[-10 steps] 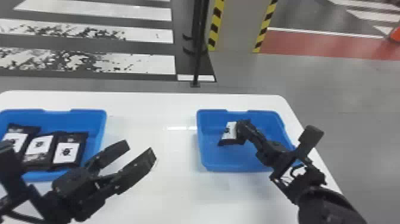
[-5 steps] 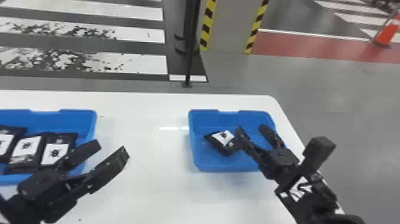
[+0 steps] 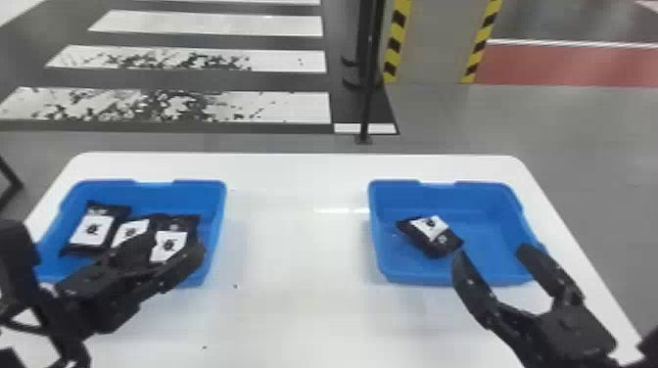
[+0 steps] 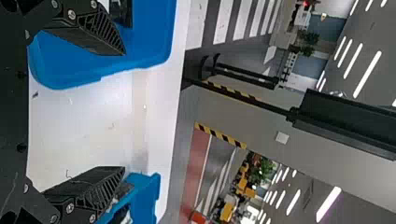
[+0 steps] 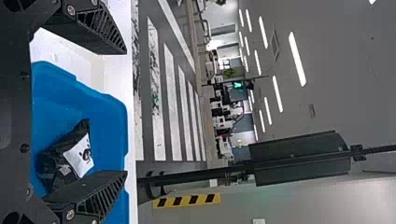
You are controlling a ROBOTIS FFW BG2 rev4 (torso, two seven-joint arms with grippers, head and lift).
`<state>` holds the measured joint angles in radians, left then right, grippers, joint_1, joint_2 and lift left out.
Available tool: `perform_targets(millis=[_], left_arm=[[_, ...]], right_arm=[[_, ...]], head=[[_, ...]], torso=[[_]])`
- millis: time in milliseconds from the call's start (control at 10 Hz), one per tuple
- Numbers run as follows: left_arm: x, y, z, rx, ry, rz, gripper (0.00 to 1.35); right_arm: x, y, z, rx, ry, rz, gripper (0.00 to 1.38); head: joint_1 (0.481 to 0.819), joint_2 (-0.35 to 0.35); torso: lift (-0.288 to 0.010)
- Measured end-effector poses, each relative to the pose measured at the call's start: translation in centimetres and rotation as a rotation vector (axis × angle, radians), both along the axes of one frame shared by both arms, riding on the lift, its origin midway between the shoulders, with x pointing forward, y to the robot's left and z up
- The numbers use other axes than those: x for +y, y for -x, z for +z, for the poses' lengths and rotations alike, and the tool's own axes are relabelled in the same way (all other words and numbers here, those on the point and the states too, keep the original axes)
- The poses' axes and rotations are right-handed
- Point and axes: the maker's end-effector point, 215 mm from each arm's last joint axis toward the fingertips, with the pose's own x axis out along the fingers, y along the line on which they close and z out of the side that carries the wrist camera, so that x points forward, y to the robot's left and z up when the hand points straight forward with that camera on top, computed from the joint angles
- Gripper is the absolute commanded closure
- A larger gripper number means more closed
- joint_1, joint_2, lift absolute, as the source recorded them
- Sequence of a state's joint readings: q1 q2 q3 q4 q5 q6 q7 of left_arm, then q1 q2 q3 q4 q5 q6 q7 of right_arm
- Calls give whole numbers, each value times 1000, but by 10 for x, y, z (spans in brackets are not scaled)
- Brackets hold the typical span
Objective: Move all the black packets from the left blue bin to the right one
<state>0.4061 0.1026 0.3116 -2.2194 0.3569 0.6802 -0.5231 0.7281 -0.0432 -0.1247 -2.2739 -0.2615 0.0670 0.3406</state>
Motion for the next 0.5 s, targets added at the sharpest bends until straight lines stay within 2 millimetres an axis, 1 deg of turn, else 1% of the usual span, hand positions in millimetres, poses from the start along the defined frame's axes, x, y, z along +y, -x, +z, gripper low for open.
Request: perform_targets(millis=[100, 200, 300, 400, 500], left_arm=[[24, -13, -12, 28, -43, 50, 170], [42, -28, -24, 65, -75, 85, 170], [56, -41, -37, 108, -95, 110, 170], [68, -51, -47, 150, -120, 135, 170], [76, -59, -56, 190, -143, 155, 170]], right_arm=[[8, 12, 1, 13, -23, 11, 116], [14, 21, 2, 24, -42, 21, 116], [20, 28, 4, 31, -55, 29, 116], [23, 33, 4, 38, -65, 35, 116], [25, 35, 3, 43, -72, 38, 116]], head=[[695, 75], [695, 119], [695, 147], [695, 160], [695, 178]], torso=[[-140], [-140], [-140], [-140], [-140]])
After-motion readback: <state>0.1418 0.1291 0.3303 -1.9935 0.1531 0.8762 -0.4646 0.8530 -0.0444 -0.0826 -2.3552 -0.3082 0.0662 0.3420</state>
